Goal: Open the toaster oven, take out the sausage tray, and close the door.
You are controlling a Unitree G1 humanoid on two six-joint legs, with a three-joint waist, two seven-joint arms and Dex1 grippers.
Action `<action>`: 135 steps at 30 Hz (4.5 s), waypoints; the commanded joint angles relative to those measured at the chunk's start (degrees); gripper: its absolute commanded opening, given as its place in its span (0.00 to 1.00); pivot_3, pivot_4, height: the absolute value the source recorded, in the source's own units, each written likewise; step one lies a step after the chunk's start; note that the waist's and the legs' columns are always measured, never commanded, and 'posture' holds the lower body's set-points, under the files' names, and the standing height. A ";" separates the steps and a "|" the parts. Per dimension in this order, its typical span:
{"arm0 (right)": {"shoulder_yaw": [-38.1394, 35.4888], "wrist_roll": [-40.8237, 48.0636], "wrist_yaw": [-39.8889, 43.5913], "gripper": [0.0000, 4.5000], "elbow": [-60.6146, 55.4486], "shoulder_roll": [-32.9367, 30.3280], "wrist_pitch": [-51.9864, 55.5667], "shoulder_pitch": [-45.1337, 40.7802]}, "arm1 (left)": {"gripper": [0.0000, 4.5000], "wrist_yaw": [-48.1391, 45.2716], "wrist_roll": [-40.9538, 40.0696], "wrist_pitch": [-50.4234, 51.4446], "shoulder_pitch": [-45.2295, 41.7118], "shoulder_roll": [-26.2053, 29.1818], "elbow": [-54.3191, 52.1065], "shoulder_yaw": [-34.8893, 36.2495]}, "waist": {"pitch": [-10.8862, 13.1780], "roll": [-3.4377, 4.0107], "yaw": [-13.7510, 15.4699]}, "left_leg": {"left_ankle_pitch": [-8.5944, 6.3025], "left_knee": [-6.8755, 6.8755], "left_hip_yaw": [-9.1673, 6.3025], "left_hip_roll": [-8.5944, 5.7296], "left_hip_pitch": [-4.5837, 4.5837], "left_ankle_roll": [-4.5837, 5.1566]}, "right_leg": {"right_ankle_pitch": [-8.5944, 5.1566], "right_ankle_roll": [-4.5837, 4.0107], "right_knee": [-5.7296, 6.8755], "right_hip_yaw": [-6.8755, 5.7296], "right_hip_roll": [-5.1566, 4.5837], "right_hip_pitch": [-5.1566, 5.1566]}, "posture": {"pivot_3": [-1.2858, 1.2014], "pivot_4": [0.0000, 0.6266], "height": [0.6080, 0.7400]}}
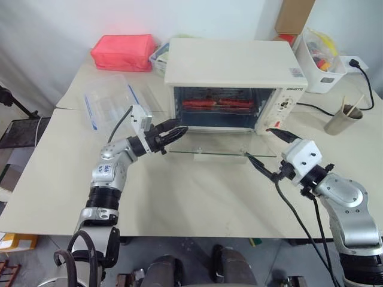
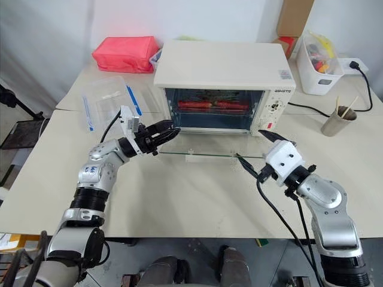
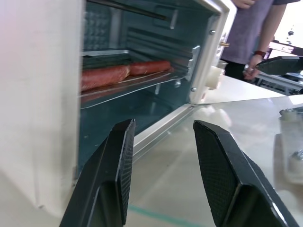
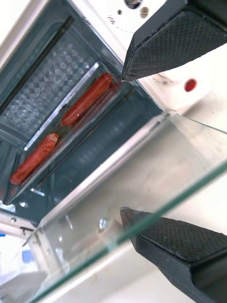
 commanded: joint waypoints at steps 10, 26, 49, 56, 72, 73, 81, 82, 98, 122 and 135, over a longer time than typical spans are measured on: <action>-13.75 11.98 6.12 1.00 -11.17 -1.84 -3.28 19.25 | 0.47 -7.61 0.77 1.01 -3.88 1.41 3.19 -2.35 | 0.01 -0.08 1.57 | 0.01 0.02 -0.01 -0.09 0.01 0.04 | 0.03 0.06 -0.04 0.08 -0.02 0.05 | 0.52 0.24 1.00; -20.74 14.05 4.00 1.00 -13.96 0.24 -3.99 29.68 | 0.14 -12.80 3.27 1.87 -0.24 1.71 3.79 -6.43 | 0.01 -0.09 1.48 | 0.00 0.03 0.05 -0.10 0.10 0.06 | 0.04 0.07 -0.03 0.22 -0.07 0.10 | 0.52 0.24 1.00; 7.13 -7.73 -4.69 1.00 0.93 -0.32 -2.88 -9.82 | 0.29 -6.04 -5.42 7.89 14.11 6.02 -20.91 3.60 | 0.00 -0.12 -0.64 | -0.03 0.02 0.02 0.06 0.12 0.01 | -0.05 -0.11 0.20 0.60 -0.12 -0.06 | 0.52 0.24 1.00; 20.43 -20.36 -5.43 0.91 23.48 3.65 -12.21 -28.47 | 0.56 0.38 -10.51 11.97 27.74 8.19 -38.88 8.72 | 0.01 -0.14 -0.32 | -0.04 0.04 -0.10 -0.06 0.00 0.00 | -0.07 -0.13 0.27 0.52 -0.24 -0.12 | 0.52 0.24 1.00; 26.94 -32.84 -15.12 0.36 53.66 9.64 -19.81 -47.65 | 0.56 10.12 -11.38 11.26 38.40 5.28 -49.35 7.98 | 0.01 -0.13 -1.87 | -0.03 0.00 -0.14 0.00 -0.01 -0.06 | -0.08 -0.15 0.33 0.49 -0.17 -0.12 | 0.52 0.24 1.00; 27.02 -33.31 -15.75 0.36 54.76 9.78 -20.07 -48.12 | 0.56 10.16 -11.36 11.24 38.20 5.33 -49.29 7.76 | 0.01 -0.13 -1.91 | -0.02 0.00 -0.13 0.02 -0.01 -0.08 | -0.09 -0.16 0.33 0.49 -0.15 -0.12 | 0.52 0.24 1.00; 27.15 -35.06 -18.82 0.24 60.79 10.70 -21.76 -50.07 | 0.56 9.64 -11.11 10.98 33.54 5.29 -46.43 5.90 | 0.01 -0.13 -1.82 | -0.01 0.01 -0.13 0.02 0.00 -0.12 | -0.09 -0.18 0.33 0.51 -0.14 -0.12 | 0.52 0.24 1.00; 27.24 -35.27 -19.22 0.17 61.20 10.74 -21.96 -50.26 | 0.56 9.41 -11.03 10.92 32.72 5.29 -45.76 5.58 | 0.01 -0.13 -1.85 | 0.00 0.01 -0.13 0.03 0.00 -0.12 | -0.09 -0.18 0.33 0.51 -0.13 -0.12 | 0.52 0.24 1.00; 27.38 -39.87 -23.39 0.00 60.87 9.79 -24.58 -53.18 | 0.56 5.06 -6.11 3.59 -5.18 0.42 -6.49 2.48 | -0.04 -0.24 -1.79 | 0.08 -0.10 -0.20 0.09 -0.13 -0.24 | -0.11 -0.19 0.25 -0.07 0.04 -0.18 | 0.52 0.24 1.00; 22.54 -36.31 -7.10 0.00 11.83 1.24 -13.10 -25.64 | 0.56 -3.19 -6.47 3.69 -14.92 2.87 12.04 7.22 | -0.02 -0.27 -1.46 | 0.24 0.21 -0.47 0.00 -0.89 -0.22 | -0.10 -0.18 0.45 -0.41 -0.03 -0.74 | 0.52 0.24 1.00; 19.43 -37.68 -3.35 0.00 -7.18 -1.72 -7.13 -9.21 | 0.56 -4.29 -9.91 14.28 -10.05 5.55 6.89 9.28 | -0.01 -0.30 -1.44 | 0.27 0.24 -0.47 -0.05 -0.83 -0.23 | -0.10 -0.18 0.50 -0.35 -0.04 -0.71 | 0.52 0.24 1.00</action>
